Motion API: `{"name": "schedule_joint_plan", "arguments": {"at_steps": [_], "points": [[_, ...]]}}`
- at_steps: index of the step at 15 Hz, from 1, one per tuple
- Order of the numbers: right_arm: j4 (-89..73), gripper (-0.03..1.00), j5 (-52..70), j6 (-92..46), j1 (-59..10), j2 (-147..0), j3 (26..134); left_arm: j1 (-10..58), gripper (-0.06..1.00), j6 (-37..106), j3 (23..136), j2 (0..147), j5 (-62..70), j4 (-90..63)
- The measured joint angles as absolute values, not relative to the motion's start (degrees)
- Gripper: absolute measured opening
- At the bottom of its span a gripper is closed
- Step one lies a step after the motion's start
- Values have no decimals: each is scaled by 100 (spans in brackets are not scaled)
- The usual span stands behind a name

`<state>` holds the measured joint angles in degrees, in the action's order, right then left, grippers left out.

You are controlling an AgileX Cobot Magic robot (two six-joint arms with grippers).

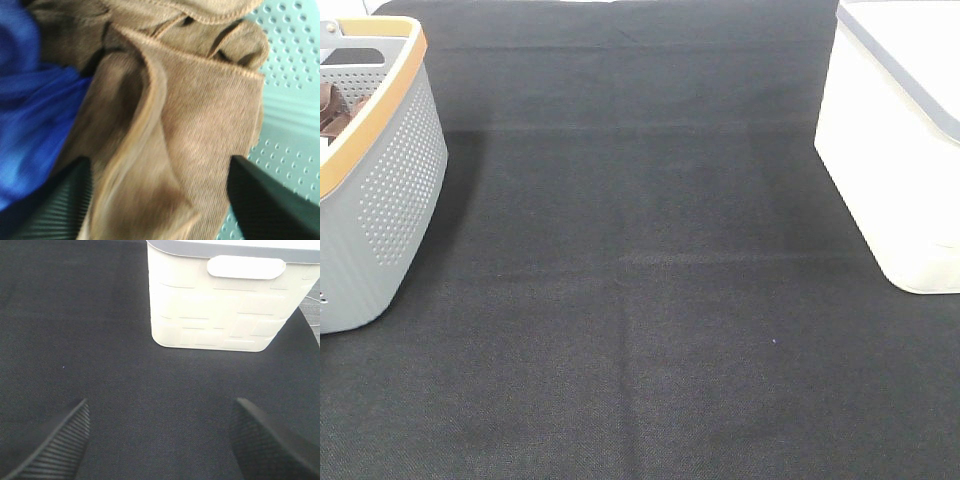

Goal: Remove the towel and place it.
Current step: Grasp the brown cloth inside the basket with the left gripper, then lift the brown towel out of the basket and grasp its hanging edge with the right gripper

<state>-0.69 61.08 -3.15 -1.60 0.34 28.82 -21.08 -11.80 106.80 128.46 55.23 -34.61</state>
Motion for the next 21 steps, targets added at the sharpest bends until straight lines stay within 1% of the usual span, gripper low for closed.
{"name": "schedule_joint_plan", "arguments": {"at_steps": [3, 4, 6, 9, 10, 11, 13, 14, 18, 21], "points": [[-86, 73, 6108, -315, -160, 34, 2882, -2097, 56, -1049, 10680, 12851, 5380, -3535], [-86, 73, 6108, -315, -160, 34, 2882, -2097, 56, -1049, 10680, 12851, 5380, -3535], [-86, 73, 6108, -315, -160, 34, 2882, -2074, 46, -900, 10680, 12851, 5380, -3541], [-86, 73, 6108, -315, -160, 34, 2882, -2051, 35, -808, 10680, 12851, 5512, -3529], [-86, 73, 6108, -315, -160, 34, 2882, -2051, 30, -802, 10680, 12851, 5541, -3507], [-86, 73, 6108, -315, -160, 34, 2882, -2051, 22, -796, 10680, 12851, 5563, -3461], [-86, 73, 6108, -315, -160, 34, 2882, -2051, 3, -670, 10680, 12851, 5609, -3363], [-86, 73, 6108, -315, -160, 34, 2882, -2051, 0, -539, 10680, 12851, 5626, -3358], [-86, 73, 6108, -315, -160, 34, 2882, -2051, 0, -223, 10680, 12817, 5626, -3472], [-86, 73, 6108, -315, -160, 34, 2882, -2051, 0, 252, 10840, 12445, 5632, -3845]]}}
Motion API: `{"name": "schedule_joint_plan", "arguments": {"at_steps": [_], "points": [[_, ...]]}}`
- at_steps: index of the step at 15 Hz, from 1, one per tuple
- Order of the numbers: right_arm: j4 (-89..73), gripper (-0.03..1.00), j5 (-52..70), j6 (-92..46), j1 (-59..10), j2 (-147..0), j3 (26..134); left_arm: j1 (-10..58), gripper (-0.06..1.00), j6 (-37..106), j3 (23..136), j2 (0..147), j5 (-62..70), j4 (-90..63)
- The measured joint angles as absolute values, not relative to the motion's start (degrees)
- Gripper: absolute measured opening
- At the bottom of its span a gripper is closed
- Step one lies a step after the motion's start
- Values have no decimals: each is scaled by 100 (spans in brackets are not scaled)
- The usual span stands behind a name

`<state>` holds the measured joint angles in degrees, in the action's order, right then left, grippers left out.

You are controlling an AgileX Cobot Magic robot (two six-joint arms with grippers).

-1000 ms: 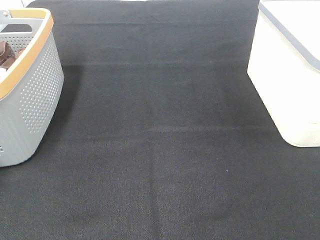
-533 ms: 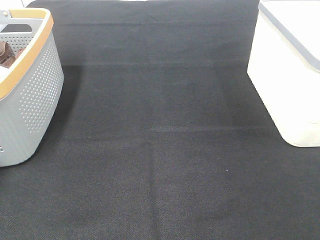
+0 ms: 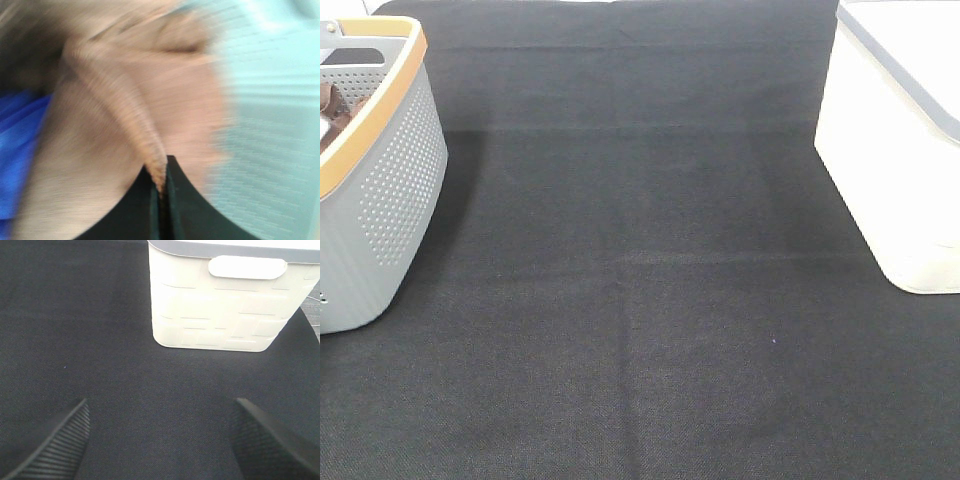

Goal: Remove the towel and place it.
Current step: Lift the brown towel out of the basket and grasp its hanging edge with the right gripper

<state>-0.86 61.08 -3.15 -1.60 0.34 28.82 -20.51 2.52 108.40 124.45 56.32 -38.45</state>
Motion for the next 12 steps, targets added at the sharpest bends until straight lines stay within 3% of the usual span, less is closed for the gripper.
{"name": "schedule_joint_plan", "arguments": {"at_steps": [4, 12], "points": [[-97, 73, 6108, -315, -160, 34, 2882, -2051, 0, 676, 10915, 11849, 5798, -3936], [-149, 73, 6108, -315, -160, 34, 2882, -2051, 0, 1919, 10915, 10330, 5615, -6131]]}}
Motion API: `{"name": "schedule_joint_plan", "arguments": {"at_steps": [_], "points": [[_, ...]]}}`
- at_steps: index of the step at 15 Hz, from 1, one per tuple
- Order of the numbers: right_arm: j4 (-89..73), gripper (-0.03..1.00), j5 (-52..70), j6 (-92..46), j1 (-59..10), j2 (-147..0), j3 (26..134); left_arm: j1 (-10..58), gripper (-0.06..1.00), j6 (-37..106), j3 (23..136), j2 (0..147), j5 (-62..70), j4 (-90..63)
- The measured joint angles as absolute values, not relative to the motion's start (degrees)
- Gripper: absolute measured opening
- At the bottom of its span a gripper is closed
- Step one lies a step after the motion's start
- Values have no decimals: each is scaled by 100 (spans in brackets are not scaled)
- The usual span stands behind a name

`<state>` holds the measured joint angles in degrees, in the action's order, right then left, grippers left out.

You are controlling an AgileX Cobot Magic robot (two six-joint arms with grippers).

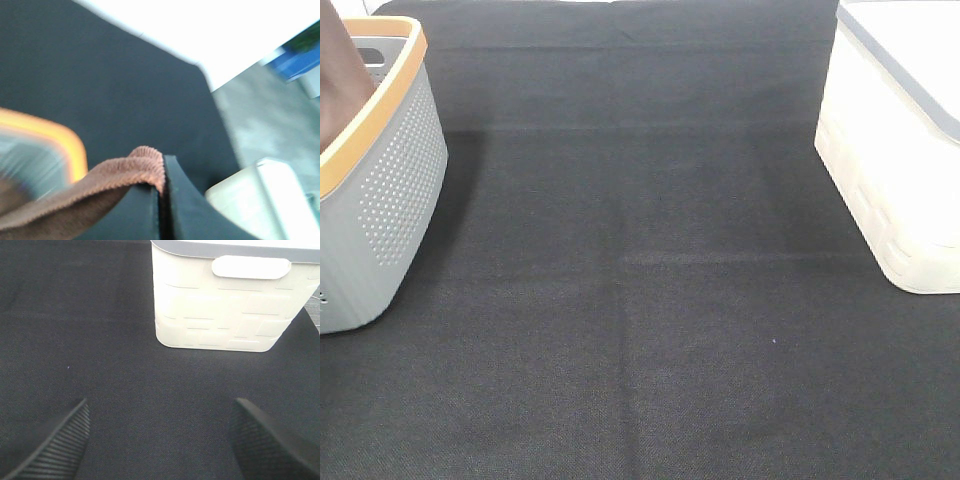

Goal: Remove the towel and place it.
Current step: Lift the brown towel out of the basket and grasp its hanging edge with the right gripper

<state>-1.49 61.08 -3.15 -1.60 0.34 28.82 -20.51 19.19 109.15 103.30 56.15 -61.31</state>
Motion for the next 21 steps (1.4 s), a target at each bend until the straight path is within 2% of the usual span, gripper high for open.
{"name": "schedule_joint_plan", "arguments": {"at_steps": [3, 8, 14, 18, 21], "points": [[-149, 73, 6108, -315, -160, 34, 2882, -2051, 0, 2464, 10915, 9763, 5414, -7139], [-189, 73, 6108, -315, -160, 34, 2882, -1576, 0, 2756, 10915, 9356, 5386, -7403], [-1054, 73, 5999, -327, -160, 40, 2882, 138, 0, 3191, 10915, 9276, 5019, -7397], [-2023, 73, 5277, -413, -160, -172, 2934, 928, 0, 3306, 10915, 9276, 4715, -7093], [-3415, 67, 4641, -1833, -160, -1455, 2945, 1255, 0, 3306, 10915, 9276, 4652, -6961]]}}
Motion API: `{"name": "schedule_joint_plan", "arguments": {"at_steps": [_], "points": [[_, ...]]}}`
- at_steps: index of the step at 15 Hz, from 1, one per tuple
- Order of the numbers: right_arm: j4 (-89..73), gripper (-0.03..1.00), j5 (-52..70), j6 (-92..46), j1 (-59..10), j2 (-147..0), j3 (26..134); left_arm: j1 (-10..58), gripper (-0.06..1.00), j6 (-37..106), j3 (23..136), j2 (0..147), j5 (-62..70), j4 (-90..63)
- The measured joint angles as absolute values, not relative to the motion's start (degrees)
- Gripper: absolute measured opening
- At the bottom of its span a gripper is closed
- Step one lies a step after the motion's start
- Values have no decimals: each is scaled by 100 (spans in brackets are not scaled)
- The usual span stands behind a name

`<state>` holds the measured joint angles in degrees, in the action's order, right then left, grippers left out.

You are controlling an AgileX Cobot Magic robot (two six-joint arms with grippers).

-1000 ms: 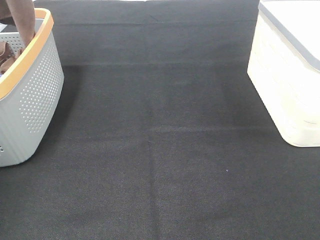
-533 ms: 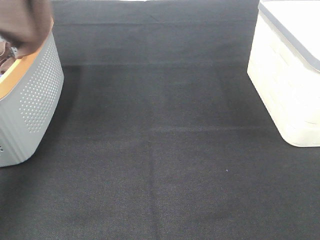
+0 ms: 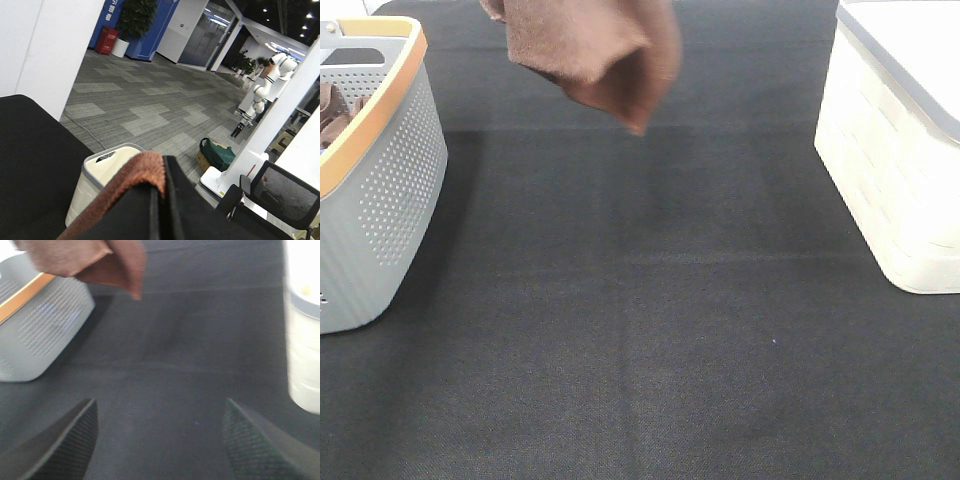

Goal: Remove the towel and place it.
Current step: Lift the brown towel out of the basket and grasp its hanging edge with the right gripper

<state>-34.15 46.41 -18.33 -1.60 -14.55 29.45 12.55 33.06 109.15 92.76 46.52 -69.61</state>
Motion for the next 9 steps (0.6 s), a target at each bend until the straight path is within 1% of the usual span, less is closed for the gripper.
{"name": "schedule_joint_plan", "arguments": {"at_steps": [1, 2, 6, 9], "points": [[-3598, 66, 4561, -2097, -160, -1627, 2945, 1295, 0, 3306, 10915, 9276, 4652, -6910], [-4440, 64, 4320, -3168, -160, -2212, 2945, 1404, 0, 3306, 10915, 9276, 4641, -6801], [-6492, 61, 4234, -6113, -160, -3570, 2945, 1742, 0, 3306, 10915, 9276, 4647, -6767], [-7523, 59, 4228, -7580, -166, -4332, 2945, 1879, 0, 3306, 10915, 9276, 4658, -6761]]}}
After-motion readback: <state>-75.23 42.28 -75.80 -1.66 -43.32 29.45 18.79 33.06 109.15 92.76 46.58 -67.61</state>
